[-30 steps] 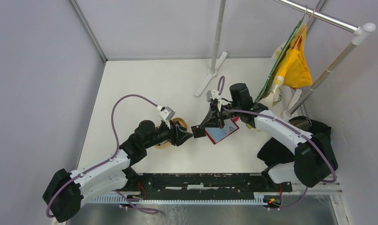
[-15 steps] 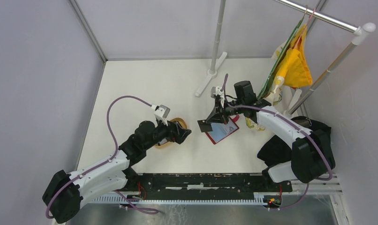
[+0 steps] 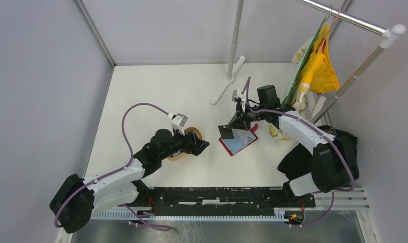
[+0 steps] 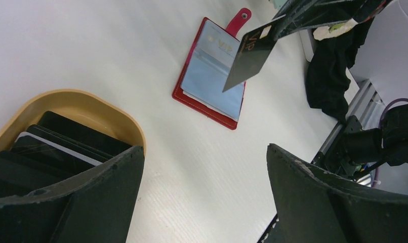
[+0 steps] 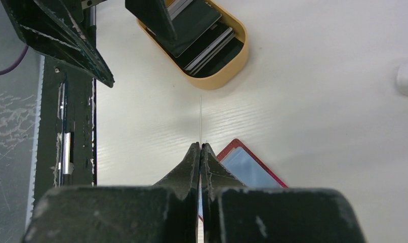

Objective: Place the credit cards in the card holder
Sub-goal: Move the card holder to the center of the board.

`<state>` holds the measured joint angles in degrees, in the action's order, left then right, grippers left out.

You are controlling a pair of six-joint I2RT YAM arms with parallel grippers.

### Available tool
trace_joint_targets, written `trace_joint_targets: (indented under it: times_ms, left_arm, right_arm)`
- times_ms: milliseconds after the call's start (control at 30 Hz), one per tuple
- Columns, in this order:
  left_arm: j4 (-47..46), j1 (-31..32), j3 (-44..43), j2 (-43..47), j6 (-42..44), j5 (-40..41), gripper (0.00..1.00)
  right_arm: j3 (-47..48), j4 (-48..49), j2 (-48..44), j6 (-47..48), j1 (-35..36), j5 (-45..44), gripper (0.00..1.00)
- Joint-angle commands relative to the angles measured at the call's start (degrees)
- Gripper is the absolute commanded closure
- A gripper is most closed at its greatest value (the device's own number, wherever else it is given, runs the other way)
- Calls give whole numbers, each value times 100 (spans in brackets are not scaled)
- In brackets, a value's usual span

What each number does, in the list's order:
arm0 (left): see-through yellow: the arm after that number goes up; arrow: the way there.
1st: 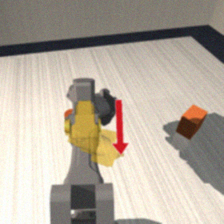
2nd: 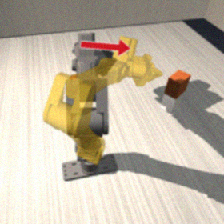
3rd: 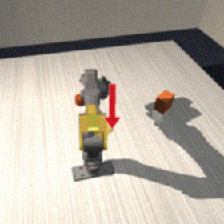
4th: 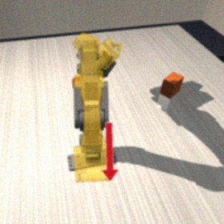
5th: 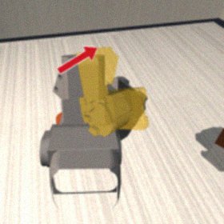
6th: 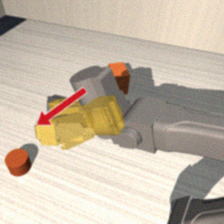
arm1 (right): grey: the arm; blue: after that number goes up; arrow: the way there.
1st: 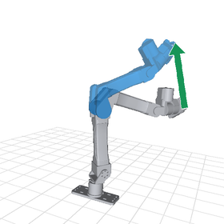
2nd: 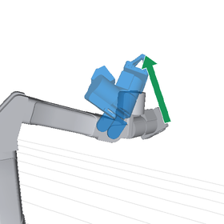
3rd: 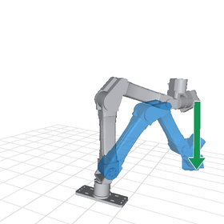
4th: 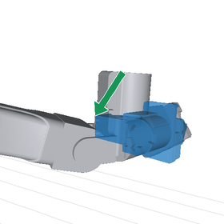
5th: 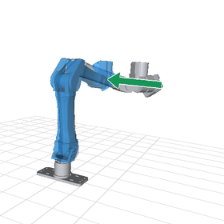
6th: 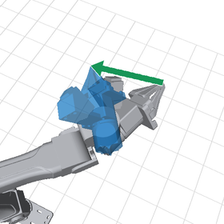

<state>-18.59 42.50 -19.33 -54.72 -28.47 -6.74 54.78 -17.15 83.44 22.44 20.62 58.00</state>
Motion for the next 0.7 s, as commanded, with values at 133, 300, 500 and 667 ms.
trace_joint_targets:
  times_ms: [133,300,500,667]
  left_arm:
    - [-871,4,-164,-398,-415,-653,9]
    - [-1117,57,-223,-649,-538,-877,11]
    - [-1185,281,-392,-954,-546,-836,12]
    - [-1241,514,-591,-1275,-524,-740,14]
  right_arm:
    - [295,-74,91,86,-296,45,100]
    - [374,-213,155,137,-462,54,100]
    - [379,-254,189,132,-608,80,100]
    - [434,-345,260,155,-649,128,100]
